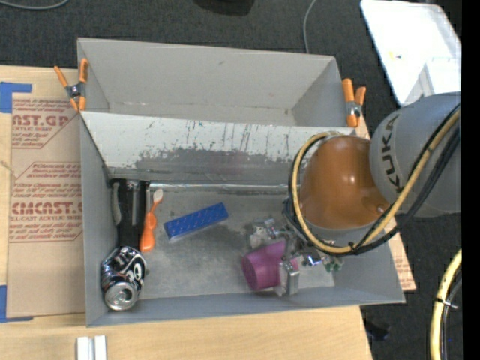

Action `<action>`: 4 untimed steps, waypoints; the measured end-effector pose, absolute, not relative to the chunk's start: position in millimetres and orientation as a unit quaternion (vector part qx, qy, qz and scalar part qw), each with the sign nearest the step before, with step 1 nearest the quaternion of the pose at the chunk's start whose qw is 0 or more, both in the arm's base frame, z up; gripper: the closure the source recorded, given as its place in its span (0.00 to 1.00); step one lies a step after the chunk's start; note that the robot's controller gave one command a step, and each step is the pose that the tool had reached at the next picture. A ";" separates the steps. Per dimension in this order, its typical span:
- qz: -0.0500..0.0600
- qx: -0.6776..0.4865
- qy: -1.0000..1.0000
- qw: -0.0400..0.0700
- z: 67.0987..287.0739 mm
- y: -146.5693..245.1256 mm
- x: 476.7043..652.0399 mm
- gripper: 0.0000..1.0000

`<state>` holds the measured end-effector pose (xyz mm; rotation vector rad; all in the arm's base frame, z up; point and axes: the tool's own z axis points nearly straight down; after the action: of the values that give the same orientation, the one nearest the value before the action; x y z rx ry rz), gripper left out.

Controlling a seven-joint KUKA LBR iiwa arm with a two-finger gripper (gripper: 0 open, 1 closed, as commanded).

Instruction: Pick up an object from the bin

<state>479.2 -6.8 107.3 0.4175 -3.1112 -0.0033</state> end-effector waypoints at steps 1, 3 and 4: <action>0.000 0.063 -0.998 -0.008 72.2 -16.2 483.2 0.00; -0.001 0.074 -0.997 0.001 69.5 -12.5 483.2 1.00; -0.001 0.074 -0.997 0.002 72.8 -12.5 482.6 1.00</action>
Offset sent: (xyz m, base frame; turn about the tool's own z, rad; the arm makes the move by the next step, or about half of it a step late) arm 0.0040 -0.0060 -0.0373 0.1181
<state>482.6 -12.5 72.8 0.2314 -3.1292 -0.0026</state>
